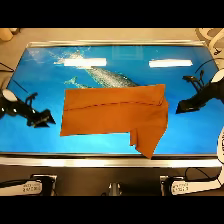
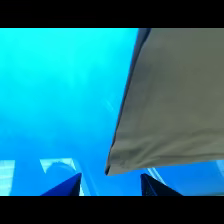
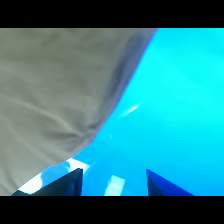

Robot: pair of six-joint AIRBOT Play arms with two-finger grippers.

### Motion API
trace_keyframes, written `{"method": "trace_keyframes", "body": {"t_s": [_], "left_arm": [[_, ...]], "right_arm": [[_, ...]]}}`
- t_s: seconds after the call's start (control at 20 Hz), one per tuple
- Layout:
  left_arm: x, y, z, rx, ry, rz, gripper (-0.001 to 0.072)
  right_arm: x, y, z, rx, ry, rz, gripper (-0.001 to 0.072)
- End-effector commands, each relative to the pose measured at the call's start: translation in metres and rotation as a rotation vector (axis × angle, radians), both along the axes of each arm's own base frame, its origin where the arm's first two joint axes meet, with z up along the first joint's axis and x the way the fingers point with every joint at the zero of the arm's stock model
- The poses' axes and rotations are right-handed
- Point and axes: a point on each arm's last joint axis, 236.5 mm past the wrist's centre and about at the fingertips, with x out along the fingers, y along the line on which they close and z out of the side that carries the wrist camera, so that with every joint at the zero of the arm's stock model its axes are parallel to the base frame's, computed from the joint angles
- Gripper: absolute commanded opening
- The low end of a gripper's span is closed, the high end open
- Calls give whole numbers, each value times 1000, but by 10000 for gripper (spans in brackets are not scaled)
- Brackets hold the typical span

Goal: Fold the shirts.

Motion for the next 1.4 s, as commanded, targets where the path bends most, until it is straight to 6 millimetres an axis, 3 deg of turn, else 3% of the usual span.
{"method": "trace_keyframes", "body": {"t_s": [0.0,0.3,0.65,0.7,0.75,0.8,0.95,1.1,1.2,1.35], "left_arm": [[-41,-18,-37,-25,10,73,466],[-27,-30,-43,-74,-35,149,465],[-29,-42,-55,-72,-18,151,459],[-28,-44,-56,-68,-23,145,340],[-25,-45,-57,-61,-33,150,160],[-21,-45,-56,-59,-46,162,26],[-18,-45,-56,-60,-58,170,27],[-18,-45,-56,-60,-59,167,27],[-18,-46,-55,-64,-56,167,27],[-18,-49,-54,-78,-54,171,27]], "right_arm": [[-22,16,-6,73,10,3,385],[-20,14,-6,65,-1,1,384],[-20,13,-7,57,0,2,384],[-22,12,-7,55,8,4,384],[-25,12,-7,53,18,7,384],[-31,14,-9,60,36,9,385],[-74,26,-36,78,120,-2,448],[-108,51,-66,152,176,-28,455],[-108,64,-78,195,158,-72,449],[-87,78,-83,255,77,-153,428]]}}
